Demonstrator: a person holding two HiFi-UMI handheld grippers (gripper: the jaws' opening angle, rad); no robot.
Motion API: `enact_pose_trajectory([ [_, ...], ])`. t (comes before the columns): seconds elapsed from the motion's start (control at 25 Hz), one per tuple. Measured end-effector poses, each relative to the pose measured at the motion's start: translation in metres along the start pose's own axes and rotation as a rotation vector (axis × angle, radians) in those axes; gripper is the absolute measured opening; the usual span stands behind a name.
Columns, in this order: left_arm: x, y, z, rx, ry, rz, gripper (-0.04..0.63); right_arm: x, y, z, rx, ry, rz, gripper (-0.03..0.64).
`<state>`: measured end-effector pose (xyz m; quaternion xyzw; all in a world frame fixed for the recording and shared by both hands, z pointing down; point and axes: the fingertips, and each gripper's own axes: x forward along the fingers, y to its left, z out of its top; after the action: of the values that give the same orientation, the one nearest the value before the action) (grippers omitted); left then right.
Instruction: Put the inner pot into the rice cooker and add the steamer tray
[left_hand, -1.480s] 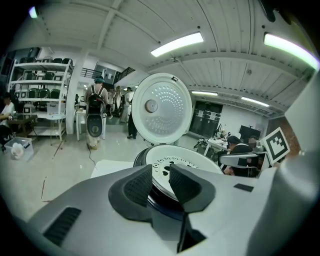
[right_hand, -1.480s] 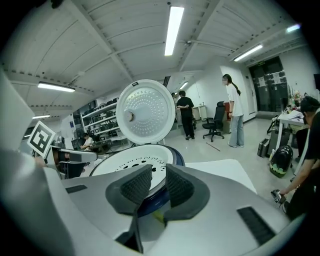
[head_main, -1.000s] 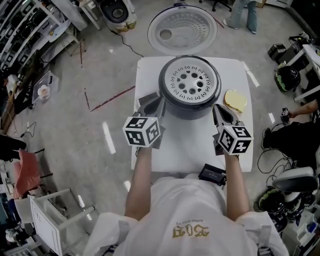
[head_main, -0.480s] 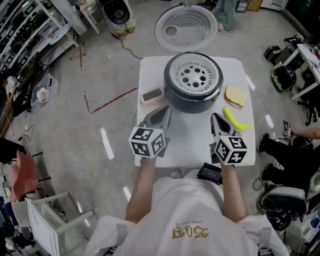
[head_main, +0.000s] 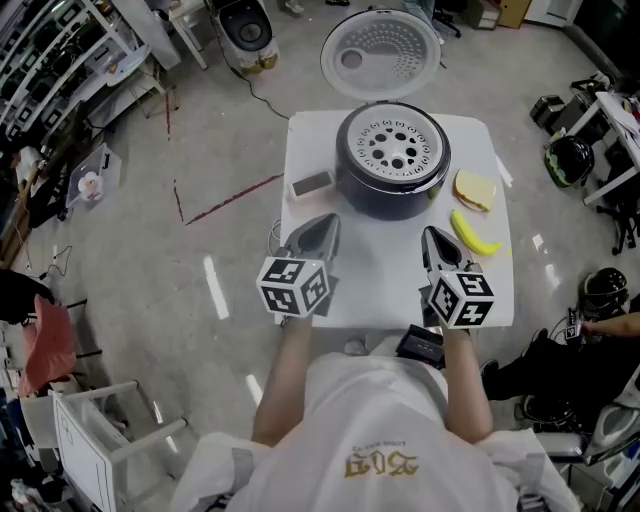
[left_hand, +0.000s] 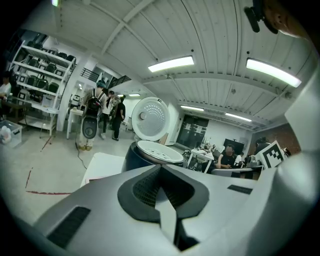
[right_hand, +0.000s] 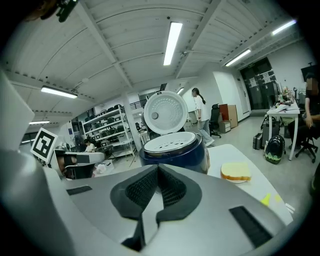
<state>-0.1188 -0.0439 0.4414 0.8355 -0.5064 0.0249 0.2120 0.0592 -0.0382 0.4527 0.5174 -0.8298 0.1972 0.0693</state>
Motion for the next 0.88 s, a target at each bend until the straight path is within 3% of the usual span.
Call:
enact_pose_trajectory([
  [0.88, -0.012, -0.007, 0.0, -0.025, -0.004, -0.018, 0.015, -0.012, 0.007, -0.004, 0.009, 0.016, 0.015, 0.011],
])
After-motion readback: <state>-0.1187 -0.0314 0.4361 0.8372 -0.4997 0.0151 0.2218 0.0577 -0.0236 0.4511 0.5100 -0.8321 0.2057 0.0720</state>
